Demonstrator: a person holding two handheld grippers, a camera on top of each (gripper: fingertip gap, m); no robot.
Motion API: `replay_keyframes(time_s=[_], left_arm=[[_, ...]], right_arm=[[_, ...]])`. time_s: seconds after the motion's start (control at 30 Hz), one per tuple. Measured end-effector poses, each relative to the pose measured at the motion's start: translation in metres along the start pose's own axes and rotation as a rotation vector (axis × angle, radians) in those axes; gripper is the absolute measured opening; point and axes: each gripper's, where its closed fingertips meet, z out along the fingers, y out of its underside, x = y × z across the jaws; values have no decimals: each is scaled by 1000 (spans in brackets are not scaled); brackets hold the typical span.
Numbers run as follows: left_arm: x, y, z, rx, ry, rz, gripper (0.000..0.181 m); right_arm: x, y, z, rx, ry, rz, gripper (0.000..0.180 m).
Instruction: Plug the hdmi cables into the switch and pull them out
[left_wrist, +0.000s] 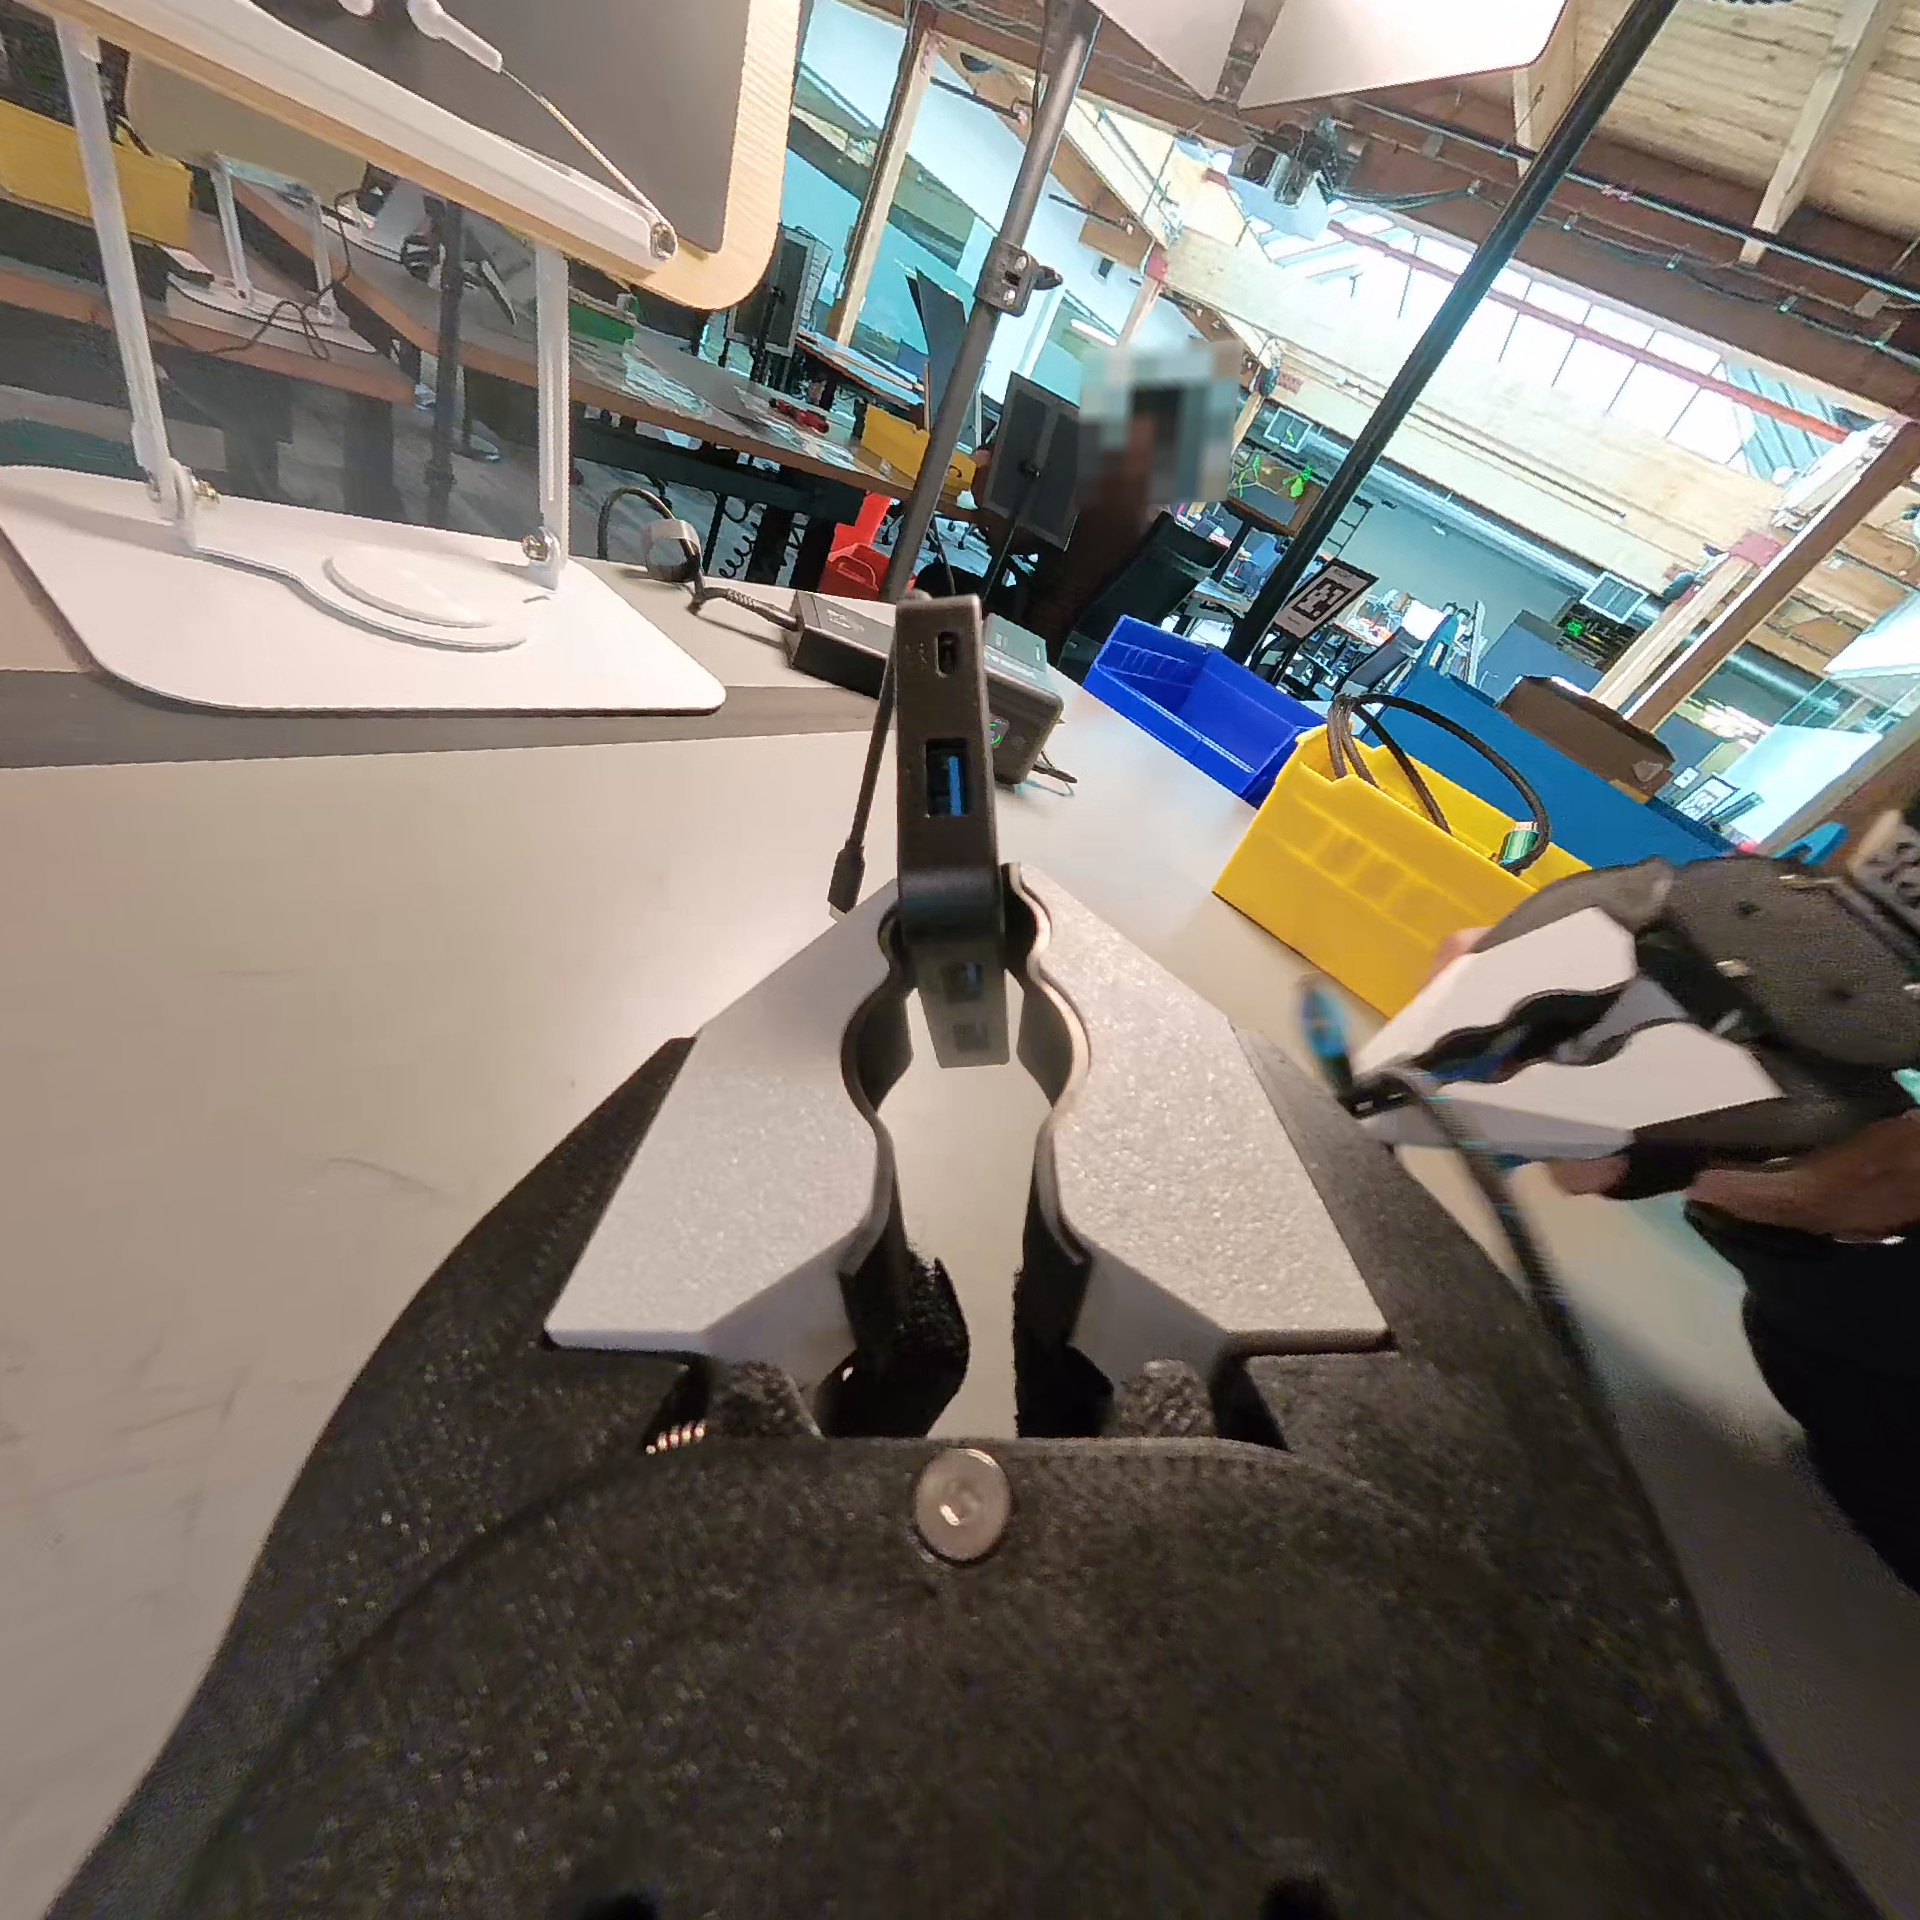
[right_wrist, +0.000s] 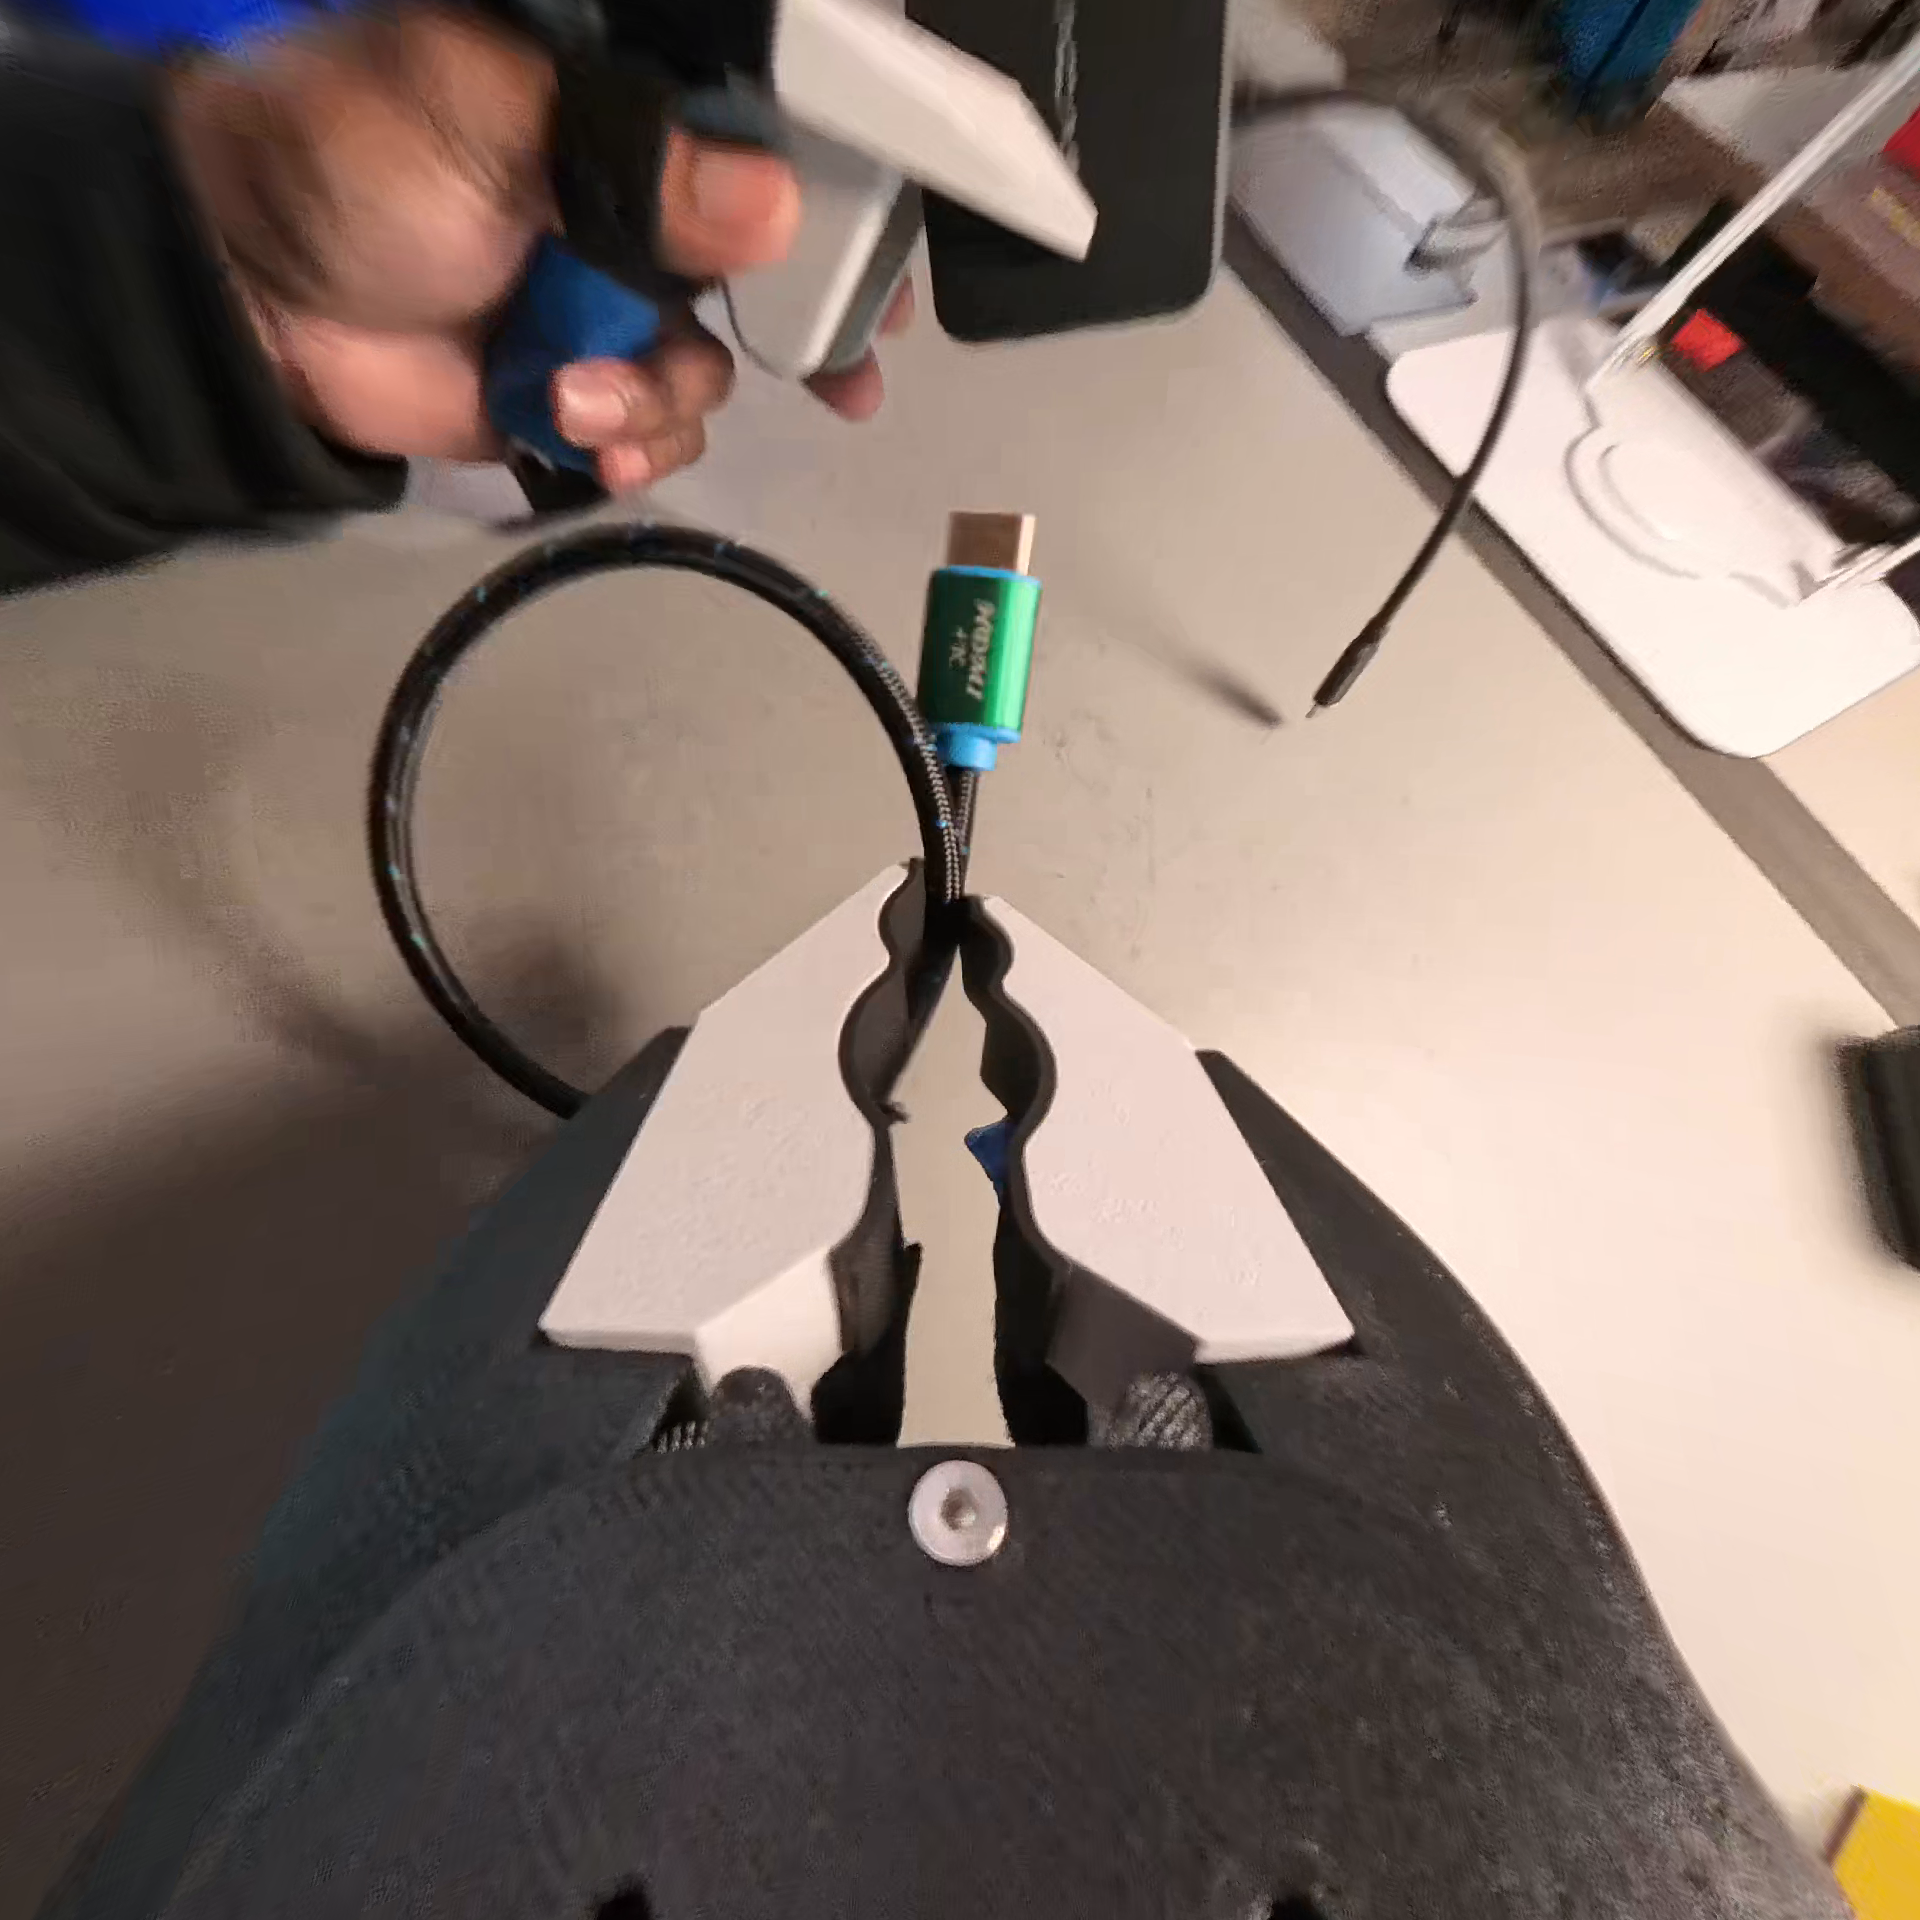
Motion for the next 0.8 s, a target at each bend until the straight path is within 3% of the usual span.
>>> replay_keyframes(time_s=[0.1,0.23,0.33,0.47,0.57,0.7,0.8], left_arm=[[-1,0,-1,4,-3,2,13],[0,-1,-1,7,-4,6,13],[1,-1,0,8,-4,15,13],[6,0,1,5,1,27,13],[12,1,3,3,8,47,13],[22,2,5,0,23,82,13],[29,5,7,-8,37,97,13]], right_arm=[[10,-16,-50,109,74,19,6],[51,-24,-147,175,249,14,7],[102,2,-223,93,442,-10,7],[161,68,-301,-98,647,-98,7],[171,122,-313,-192,613,-136,7],[149,186,-287,-379,434,-115,8],[142,204,-277,-449,398,-96,14]])
